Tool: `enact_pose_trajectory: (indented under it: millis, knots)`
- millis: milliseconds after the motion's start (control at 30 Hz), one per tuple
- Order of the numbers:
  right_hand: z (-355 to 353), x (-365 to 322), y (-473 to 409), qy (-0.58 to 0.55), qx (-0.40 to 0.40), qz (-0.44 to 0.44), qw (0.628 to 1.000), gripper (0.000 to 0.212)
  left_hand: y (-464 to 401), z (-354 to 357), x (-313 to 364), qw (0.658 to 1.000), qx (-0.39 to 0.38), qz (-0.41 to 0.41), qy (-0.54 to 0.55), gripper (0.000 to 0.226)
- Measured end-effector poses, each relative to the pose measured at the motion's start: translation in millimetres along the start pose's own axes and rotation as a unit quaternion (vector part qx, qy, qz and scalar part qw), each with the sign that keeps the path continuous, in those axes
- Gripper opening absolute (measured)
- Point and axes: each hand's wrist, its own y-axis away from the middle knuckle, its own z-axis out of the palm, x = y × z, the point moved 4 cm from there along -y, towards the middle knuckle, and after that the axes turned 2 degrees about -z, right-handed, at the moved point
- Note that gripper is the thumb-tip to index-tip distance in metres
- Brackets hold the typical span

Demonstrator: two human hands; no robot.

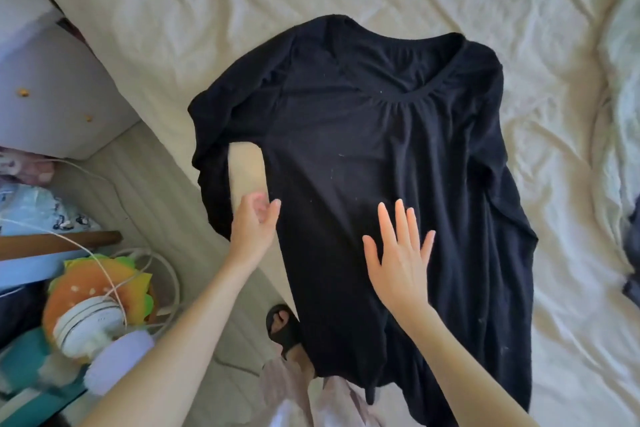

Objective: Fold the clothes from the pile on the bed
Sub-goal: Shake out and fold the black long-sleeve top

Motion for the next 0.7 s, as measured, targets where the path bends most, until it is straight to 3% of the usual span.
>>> enact_pose_trajectory:
  millis: [67,167,367,433,533,633,700]
  knots:
    - [3,17,26,0.002,-0.001,0.023,1.0,0.055,18,27,-21,0.992,-0.072,-0.069,0.074,0.035]
    - [3,48,64,-0.004,0.015,0.08,0.997,0.051,38,48,-50,0.983,-0.116,-0.093,0.113,0.024]
    - [0,92,134,-0.051,0.034,0.181,0.982,0.047,82,52,-106,0.972,-0.191,-0.126,0.047,0.024]
    - [0,98,153,-0.073,0.052,0.206,0.974,0.045,96,47,-122,0.973,-0.182,-0.131,0.045,0.021]
    - [1,106,173,-0.131,0.075,0.276,0.949,0.048,111,35,-133,0.979,-0.129,-0.145,0.066,0.04]
    - [10,113,186,-0.197,0.062,0.36,0.91,0.047,116,19,-131,0.994,-0.036,-0.096,0.045,0.043]
    - [18,113,190,-0.22,0.038,0.399,0.889,0.04,116,9,-128,0.998,-0.012,-0.051,0.031,0.035]
